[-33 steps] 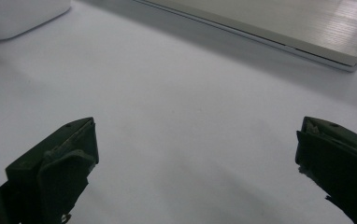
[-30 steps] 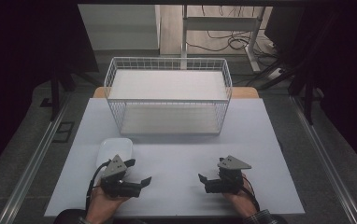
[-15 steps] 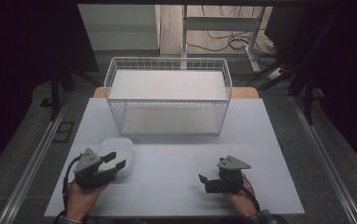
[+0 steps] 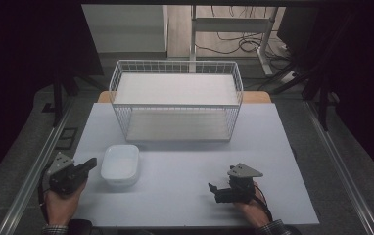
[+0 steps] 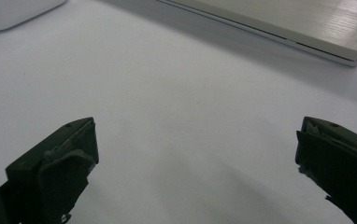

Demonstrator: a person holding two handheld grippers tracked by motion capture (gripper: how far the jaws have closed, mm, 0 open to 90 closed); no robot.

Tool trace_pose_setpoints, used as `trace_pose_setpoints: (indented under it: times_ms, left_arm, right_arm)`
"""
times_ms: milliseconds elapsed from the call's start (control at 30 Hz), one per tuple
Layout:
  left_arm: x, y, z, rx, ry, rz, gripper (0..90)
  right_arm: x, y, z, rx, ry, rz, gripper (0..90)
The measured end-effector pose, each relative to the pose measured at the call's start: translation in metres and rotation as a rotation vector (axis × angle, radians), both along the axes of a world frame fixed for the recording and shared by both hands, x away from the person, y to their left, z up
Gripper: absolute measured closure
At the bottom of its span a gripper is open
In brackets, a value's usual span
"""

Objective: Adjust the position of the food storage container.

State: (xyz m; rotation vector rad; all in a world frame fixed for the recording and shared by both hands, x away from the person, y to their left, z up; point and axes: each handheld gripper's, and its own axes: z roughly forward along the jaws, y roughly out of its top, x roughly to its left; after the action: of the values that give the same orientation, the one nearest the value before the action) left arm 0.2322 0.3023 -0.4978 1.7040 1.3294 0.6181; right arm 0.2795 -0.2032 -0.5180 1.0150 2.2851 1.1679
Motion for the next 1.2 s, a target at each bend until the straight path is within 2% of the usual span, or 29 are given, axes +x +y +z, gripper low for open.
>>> trace_pose_setpoints:
  times_ms: [67,167,333,467,600,767,1200]
  left_arm:
    - [0.002,0.006,-0.005,-0.003,0.026,0.018,89.9]
    - [0.006,0.008,-0.011,0.001,0.068,0.013,89.9]
    - [0.012,0.000,-0.019,0.043,0.145,-0.036,89.9]
    - [0.014,-0.003,-0.022,0.039,0.181,-0.065,90.0]
    - [0.014,-0.006,-0.023,0.036,0.192,-0.080,90.0]
    - [0.015,-0.011,-0.025,0.036,0.216,-0.106,90.0]
    - [0.016,-0.038,-0.022,0.024,0.222,-0.213,90.0]
  right_arm:
    - [0.000,0.000,0.000,-0.004,-0.002,0.002,0.0]
    - [0.000,0.001,-0.001,-0.012,-0.004,0.006,0.0]
    - [0.000,0.001,-0.002,-0.020,-0.007,0.010,0.0]
    - [0.000,0.001,-0.002,-0.021,-0.006,0.012,0.0]
    - [0.000,0.002,-0.003,-0.023,-0.003,0.013,0.0]
    - [0.000,0.003,-0.003,0.024,0.005,0.002,0.0]
    - [0.001,0.002,-0.002,0.035,-0.007,-0.015,0.0]
